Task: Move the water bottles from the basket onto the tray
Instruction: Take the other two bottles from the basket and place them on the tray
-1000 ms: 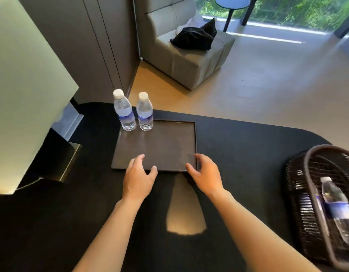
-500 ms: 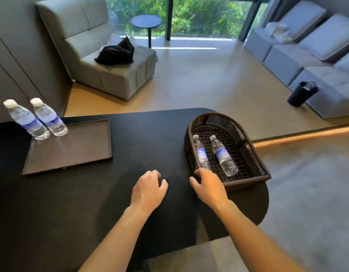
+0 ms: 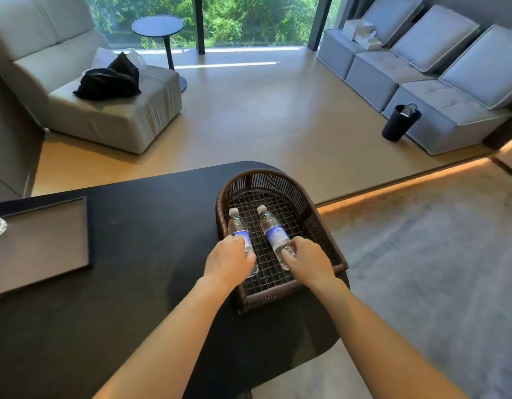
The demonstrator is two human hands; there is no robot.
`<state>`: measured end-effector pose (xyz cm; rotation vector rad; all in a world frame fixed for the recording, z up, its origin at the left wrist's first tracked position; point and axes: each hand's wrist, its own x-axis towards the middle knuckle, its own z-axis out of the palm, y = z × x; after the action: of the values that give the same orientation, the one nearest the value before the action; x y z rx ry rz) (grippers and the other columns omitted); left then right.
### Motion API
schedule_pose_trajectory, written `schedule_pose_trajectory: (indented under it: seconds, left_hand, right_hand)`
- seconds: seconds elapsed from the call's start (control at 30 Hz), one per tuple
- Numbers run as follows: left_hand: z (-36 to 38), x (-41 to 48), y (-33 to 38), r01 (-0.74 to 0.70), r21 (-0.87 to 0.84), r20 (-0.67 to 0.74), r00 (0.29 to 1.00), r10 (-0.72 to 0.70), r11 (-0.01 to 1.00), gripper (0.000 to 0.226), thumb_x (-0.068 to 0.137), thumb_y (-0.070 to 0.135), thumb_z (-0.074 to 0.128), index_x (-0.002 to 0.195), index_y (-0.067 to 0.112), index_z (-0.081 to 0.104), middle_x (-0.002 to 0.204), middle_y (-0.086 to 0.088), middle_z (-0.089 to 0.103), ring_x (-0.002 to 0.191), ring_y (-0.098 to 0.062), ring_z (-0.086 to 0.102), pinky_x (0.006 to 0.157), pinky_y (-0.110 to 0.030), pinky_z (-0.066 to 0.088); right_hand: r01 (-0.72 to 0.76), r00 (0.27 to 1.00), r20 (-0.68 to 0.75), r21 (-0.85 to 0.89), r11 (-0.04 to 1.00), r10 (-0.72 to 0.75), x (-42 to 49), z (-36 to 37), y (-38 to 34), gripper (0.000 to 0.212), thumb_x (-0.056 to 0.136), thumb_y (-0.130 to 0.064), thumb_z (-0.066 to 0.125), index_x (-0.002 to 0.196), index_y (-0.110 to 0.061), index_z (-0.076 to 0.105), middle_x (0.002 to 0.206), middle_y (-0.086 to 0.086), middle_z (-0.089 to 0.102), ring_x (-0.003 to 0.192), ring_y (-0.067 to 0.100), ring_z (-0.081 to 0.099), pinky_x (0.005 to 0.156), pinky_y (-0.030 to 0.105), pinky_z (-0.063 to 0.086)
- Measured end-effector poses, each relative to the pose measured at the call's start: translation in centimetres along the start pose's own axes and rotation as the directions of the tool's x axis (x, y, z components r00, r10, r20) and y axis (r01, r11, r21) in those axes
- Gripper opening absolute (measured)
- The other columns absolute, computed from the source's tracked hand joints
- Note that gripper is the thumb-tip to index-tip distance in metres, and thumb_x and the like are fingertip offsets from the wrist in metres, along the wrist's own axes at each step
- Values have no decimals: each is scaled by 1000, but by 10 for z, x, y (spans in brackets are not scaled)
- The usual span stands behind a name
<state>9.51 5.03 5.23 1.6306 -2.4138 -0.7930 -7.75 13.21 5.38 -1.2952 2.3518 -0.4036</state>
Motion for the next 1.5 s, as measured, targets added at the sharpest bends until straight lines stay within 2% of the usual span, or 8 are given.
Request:
schedule_pose_trajectory:
  seconds: [0.2, 0.4, 0.53, 0.63, 0.87, 1.07, 1.33, 1.5]
  left_hand:
    - [28, 72, 11, 132, -27, 103, 986, -129, 991, 33, 89, 25, 57, 112, 3, 59, 110, -14, 61, 97, -29, 61, 80, -36, 53]
    - [61, 123, 17, 211, 156, 110, 967, -229, 965, 66, 93, 31, 61, 140, -8, 38, 135, -25, 48, 120, -35, 50, 101, -40, 44]
    - [72, 149, 12, 250, 211, 64, 961, -268, 945, 69, 93, 37, 63, 138, -9, 41, 132, -24, 53, 119, -35, 49, 99, -39, 43]
    - [76, 163, 9, 242, 232, 66, 962, -264, 942, 60, 95, 40, 60, 132, -6, 48, 128, -20, 57, 118, -34, 52, 100, -41, 42]
    - [93, 184, -2, 430, -48, 256, 878, -405, 902, 70, 75, 62, 71, 120, 10, 57, 115, -11, 66, 103, -31, 65, 81, -42, 55]
    - [91, 180, -4, 468, -193, 237, 875, -422, 862, 60, 72, 54, 80, 112, 14, 59, 107, -5, 67, 95, -26, 65, 78, -39, 55]
    - [70, 128, 9, 231, -492, 81, 972, -221, 839, 44, 66, 35, 86, 102, 28, 62, 92, 10, 69, 85, -6, 66, 74, -29, 55]
    - [64, 77, 7, -5, -490, -98, 994, -49, 872, 56, 73, 35, 86, 124, 25, 64, 109, 12, 68, 100, -4, 64, 86, -28, 57]
  right_hand:
    - [-52, 992, 116, -49, 997, 58, 76, 8, 11, 19, 92, -39, 58, 95, -21, 55, 89, 0, 62, 74, 16, 57, 56, 32, 36]
    - [-106, 968, 225, -23, 994, 109, 149, 36, 9, 35, 89, -46, 63, 105, -16, 56, 102, 4, 65, 91, 25, 63, 77, 41, 54]
    - [-151, 952, 270, -1, 989, 146, 176, 53, 9, 59, 85, -55, 72, 123, -13, 54, 113, 3, 63, 102, 25, 63, 85, 43, 55]
    - [-170, 940, 304, 23, 985, 155, 188, 60, 18, 57, 78, -55, 78, 112, -15, 57, 107, 1, 64, 96, 22, 63, 82, 43, 55]
    - [-246, 927, 333, 192, 950, 172, 198, 60, 47, 49, 69, -54, 83, 87, -13, 64, 84, 3, 70, 75, 20, 67, 61, 34, 51]
    - [-271, 942, 291, 373, 887, 165, 183, 39, 60, 42, 74, -40, 87, 103, -20, 65, 97, -3, 71, 86, 13, 68, 71, 31, 54]
    - [-162, 980, 180, 455, 876, 88, 139, 17, 63, 51, 70, -38, 90, 110, -23, 63, 98, -5, 74, 88, 7, 72, 80, 33, 59]
    - [-52, 998, 66, 466, 883, 24, 95, 4, 59, 47, 75, -33, 90, 114, -29, 64, 101, -12, 72, 93, -2, 68, 79, 18, 54]
